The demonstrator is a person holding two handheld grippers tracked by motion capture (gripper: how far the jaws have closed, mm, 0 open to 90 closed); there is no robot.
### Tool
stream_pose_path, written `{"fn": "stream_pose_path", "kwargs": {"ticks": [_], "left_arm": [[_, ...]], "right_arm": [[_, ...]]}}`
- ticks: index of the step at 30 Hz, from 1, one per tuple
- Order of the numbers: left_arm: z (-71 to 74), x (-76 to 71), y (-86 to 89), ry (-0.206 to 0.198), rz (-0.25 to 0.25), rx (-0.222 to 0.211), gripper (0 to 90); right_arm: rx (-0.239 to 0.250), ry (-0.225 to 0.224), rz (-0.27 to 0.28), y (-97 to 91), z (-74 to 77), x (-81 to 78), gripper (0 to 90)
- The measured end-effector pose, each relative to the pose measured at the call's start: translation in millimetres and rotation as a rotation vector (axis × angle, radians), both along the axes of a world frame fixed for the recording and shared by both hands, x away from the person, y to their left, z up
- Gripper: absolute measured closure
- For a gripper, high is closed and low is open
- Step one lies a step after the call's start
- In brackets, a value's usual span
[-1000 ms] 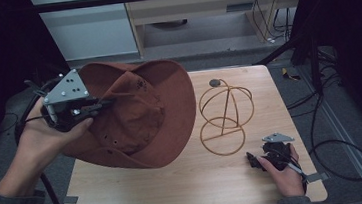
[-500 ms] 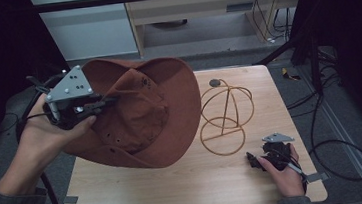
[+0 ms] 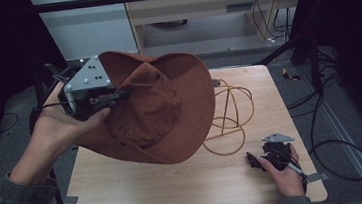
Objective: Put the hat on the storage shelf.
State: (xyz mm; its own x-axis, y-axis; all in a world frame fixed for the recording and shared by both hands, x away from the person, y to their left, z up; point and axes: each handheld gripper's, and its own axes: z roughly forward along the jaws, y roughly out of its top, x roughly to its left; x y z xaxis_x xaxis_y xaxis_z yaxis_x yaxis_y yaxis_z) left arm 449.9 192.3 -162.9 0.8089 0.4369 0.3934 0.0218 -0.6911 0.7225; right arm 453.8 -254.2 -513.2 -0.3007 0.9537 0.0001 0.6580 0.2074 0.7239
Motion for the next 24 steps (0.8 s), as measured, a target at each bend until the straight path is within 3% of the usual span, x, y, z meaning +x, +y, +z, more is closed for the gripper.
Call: {"fn": "stream_pose_path", "kwargs": {"ticks": [24], "left_arm": [[2.3, 16.7, -50.1, 0.009, -0.054, 0.028, 88.5]], "right_arm": [[0.000, 0.000, 0.002, -0.2, 0.0, 0.1, 1.0]]}}
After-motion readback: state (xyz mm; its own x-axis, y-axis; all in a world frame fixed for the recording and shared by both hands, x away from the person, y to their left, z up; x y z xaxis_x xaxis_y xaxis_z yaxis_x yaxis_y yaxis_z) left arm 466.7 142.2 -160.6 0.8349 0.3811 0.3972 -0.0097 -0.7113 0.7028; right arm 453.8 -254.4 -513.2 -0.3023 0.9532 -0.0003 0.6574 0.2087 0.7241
